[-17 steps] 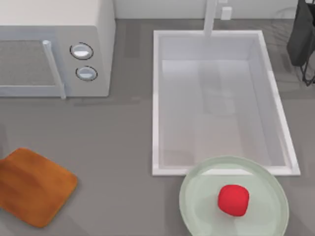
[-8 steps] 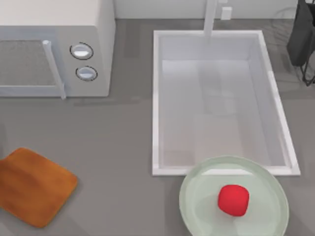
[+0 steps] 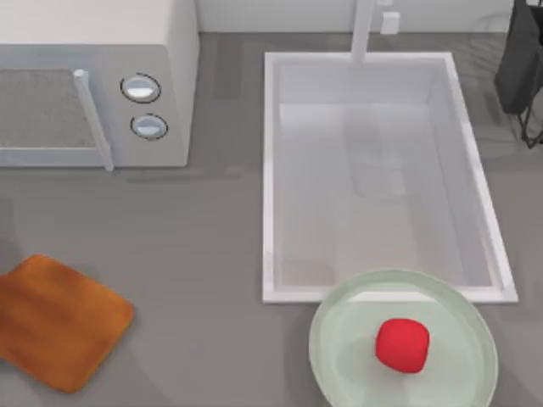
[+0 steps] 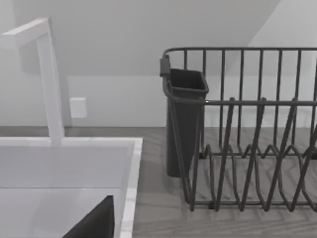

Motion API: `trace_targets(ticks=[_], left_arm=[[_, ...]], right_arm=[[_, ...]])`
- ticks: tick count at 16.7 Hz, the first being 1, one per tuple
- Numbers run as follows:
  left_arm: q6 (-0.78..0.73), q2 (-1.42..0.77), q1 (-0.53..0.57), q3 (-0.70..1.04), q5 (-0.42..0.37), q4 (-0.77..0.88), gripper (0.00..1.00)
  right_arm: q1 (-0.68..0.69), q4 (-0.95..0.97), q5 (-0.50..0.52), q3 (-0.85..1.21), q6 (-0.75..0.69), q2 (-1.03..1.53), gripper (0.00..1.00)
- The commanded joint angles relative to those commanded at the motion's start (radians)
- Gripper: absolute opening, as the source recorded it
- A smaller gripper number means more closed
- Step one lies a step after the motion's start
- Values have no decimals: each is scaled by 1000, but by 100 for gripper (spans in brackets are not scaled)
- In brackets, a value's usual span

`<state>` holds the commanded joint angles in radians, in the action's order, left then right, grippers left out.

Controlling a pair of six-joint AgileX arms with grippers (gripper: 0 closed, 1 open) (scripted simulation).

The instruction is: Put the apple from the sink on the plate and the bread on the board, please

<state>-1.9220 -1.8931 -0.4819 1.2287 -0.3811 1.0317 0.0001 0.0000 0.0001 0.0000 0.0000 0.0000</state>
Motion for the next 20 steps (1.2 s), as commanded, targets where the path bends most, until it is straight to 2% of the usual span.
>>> trace_targets(ticks=[5,13,16,20], left_arm=[[13,82,-1,114,1,200,0],[44,90,7,115,7,202,0],[168,105,44,103,30,182,0],[451,133,131,63,86,145,0]], right_arm=[[0,0,0,0,0,0,100],[0,0,0,0,0,0,100],[0,0,0,0,0,0,100],[0,0,0,0,0,0,100]])
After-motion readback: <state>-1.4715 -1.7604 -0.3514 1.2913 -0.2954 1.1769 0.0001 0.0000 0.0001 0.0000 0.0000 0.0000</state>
